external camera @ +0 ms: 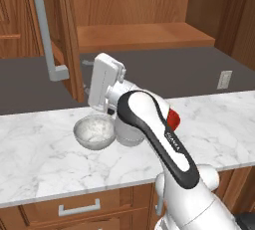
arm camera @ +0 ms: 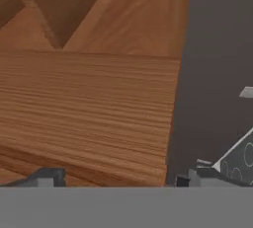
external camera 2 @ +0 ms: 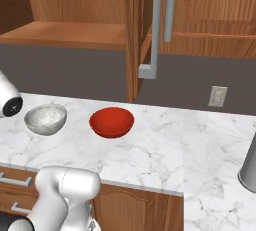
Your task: Open the cabinet. Pick the bowls from the counter and place them in the cabinet. Then close the cabinet.
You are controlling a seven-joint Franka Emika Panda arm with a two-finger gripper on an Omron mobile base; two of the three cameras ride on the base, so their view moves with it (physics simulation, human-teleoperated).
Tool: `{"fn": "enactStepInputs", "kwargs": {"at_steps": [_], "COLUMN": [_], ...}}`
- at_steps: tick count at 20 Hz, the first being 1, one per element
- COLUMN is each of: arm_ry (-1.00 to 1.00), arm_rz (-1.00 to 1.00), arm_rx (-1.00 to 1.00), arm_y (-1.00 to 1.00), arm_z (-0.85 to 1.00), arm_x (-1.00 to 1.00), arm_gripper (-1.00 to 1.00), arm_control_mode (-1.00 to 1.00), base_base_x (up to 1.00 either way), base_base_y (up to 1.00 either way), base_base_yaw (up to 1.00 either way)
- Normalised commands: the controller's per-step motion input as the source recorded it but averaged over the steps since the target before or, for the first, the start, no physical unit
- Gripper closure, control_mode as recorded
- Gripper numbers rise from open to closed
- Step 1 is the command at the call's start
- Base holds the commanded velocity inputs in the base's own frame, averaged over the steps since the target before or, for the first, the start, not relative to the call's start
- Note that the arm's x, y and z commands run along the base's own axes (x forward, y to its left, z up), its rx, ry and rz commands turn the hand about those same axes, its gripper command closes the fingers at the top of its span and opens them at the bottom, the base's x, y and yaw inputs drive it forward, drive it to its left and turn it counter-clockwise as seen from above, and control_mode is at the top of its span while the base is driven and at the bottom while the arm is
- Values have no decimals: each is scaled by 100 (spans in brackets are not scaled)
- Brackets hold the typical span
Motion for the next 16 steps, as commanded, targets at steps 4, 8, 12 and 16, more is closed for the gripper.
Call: {"fn": "enactStepInputs", "kwargs": {"at_steps": [4, 8, 12, 16], "arm_ry": [39, 45, 39, 29], "arm_rz": [2, 0, 0, 0], "arm_rx": [-11, -31, -36, -36], "arm_y": [100, 100, 100, 100], "arm_z": [-16, 0, 0, 4], "arm_x": [100, 89, 81, 74], "arm_gripper": [-100, -100, -100, -100], "arm_control_mode": [-100, -100, -100, -100], "base_base_x": [0, 0, 0, 0], "base_base_y": [0, 0, 0, 0], "base_base_yaw": [0, 0, 0, 0]}}
